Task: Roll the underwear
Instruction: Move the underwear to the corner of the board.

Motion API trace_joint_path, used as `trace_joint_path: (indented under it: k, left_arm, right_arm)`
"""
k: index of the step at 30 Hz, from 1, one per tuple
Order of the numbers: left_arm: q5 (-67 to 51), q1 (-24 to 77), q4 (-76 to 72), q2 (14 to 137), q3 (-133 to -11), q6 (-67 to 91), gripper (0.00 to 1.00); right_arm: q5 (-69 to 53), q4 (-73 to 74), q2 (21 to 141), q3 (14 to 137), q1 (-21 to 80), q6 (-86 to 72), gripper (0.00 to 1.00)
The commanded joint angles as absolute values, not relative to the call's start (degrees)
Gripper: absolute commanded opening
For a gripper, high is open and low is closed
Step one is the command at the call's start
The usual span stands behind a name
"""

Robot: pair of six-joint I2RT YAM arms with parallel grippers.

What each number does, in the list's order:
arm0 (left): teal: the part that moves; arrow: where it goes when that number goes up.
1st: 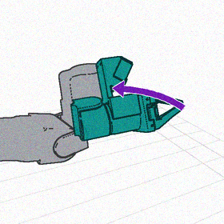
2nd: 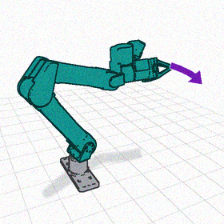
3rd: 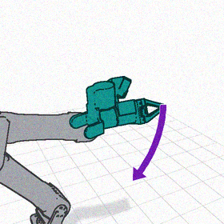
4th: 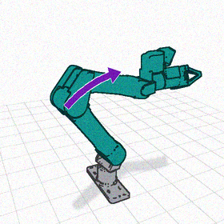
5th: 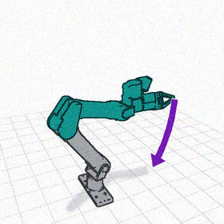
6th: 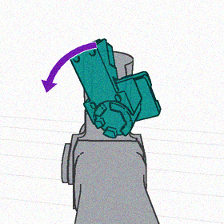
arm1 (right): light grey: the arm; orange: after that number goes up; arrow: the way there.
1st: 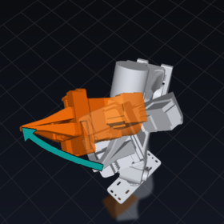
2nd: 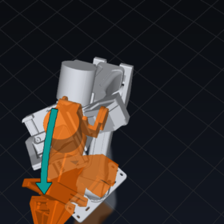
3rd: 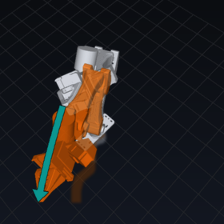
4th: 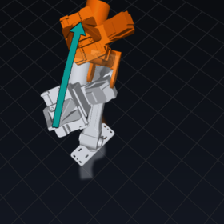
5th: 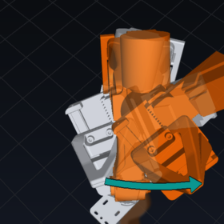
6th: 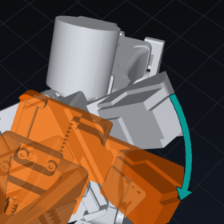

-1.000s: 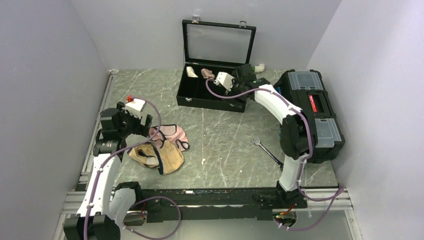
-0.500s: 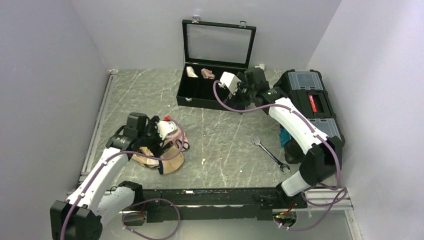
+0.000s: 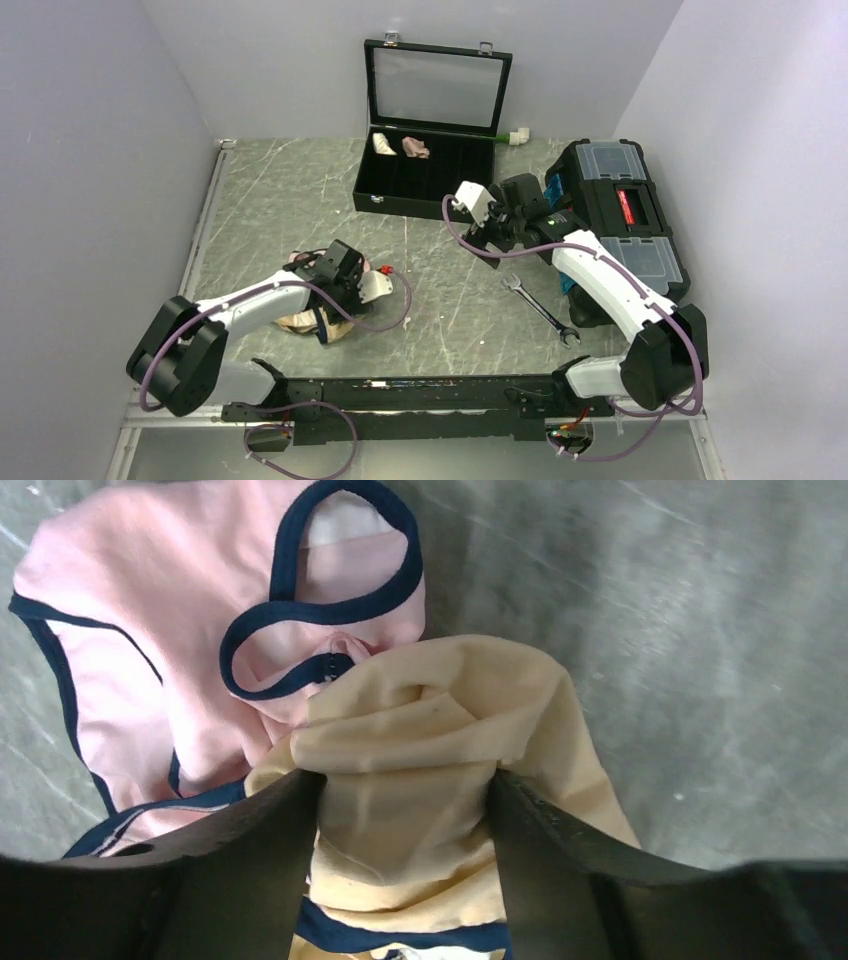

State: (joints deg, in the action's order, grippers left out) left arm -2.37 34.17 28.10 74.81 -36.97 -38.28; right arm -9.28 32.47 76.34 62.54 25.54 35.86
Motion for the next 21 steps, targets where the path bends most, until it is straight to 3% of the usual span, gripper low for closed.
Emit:
trace_joint_path:
  k: [1,7,9,18,21]
  left_arm:
    - [7.5,33.4,23.8,79.7,-38.5,-41.2,0.6]
    - [6.0,21.6,26.8,83.3,-42.3,-43.7,0.27]
    - [4.4,16.0,28.2,84.3,-44.7,-44.0,0.2]
    - [-2.1,3.7,32.9,86.5,-53.5,-38.9,0.21]
    - [-4.7,3.6,34.6,85.8,-53.6,-37.0,0.31]
  right_arm:
    - [-9.9,30.6,73.4,60.2,25.3,33.9,0.99]
    - [-9.6,28.7,72.6,57.4,25.3,33.8,0.99]
    - [-10.0,28.1,72.9,56.9,25.3,33.4,0.99]
    - [-10.8,26.8,74.9,56.0,25.3,32.5,0.99]
    - [-10.9,26.6,74.9,55.8,25.3,32.5,0.99]
